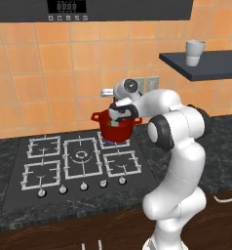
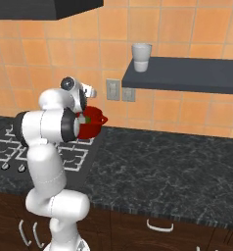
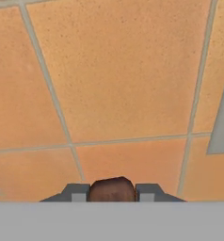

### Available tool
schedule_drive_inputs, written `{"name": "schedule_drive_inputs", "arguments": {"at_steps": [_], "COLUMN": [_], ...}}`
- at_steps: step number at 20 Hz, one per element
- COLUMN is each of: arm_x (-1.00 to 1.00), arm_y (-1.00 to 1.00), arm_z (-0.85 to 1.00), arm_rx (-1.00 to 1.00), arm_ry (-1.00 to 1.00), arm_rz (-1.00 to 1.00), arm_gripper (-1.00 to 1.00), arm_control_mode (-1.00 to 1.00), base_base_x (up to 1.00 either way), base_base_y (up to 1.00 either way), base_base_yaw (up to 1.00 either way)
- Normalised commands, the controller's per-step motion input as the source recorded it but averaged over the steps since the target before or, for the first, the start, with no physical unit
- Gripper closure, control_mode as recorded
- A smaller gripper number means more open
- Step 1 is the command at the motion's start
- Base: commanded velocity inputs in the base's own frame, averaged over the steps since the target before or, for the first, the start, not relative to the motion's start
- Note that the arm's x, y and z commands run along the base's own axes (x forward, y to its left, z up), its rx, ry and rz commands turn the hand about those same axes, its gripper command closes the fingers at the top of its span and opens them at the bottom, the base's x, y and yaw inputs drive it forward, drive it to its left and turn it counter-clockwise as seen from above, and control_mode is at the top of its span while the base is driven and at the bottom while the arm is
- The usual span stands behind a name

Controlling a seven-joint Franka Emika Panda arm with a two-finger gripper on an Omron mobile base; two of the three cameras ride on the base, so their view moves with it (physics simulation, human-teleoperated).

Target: Put the lime and lemon wedge in the pot. Retrieve the spatula and lightly stir the vegetables in the pot.

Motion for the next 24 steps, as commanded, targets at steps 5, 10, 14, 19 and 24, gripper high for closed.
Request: {"name": "schedule_drive_inputs", "arguments": {"at_steps": [5, 10, 14, 19, 24], "arm_x": [0.11, 0.32, 0.03, -0.08, -0.32], "arm_y": [-0.09, 0.0, 0.0, 0.02, 0.0], "arm_z": [-0.89, -0.48, -0.01, 0.18, 0.95], "arm_rx": [-0.02, -0.01, -0.07, -0.02, 0.09], "arm_ry": [-0.01, -0.21, -0.49, -0.34, -0.01], "arm_rz": [0.0, 0.0, 0.0, 0.0, -0.02], "arm_gripper": [1.0, 1.0, 1.0, 1.0, 1.0], "arm_control_mode": [-1.0, -1.0, -1.0, -1.0, -1.0], "base_base_x": [0.0, 0.0, 0.0, 0.0, 0.0], "base_base_y": [0.0, 0.0, 0.0, 0.0, 0.0], "base_base_yaw": [0.0, 0.0, 0.0, 0.0, 0.0]}}
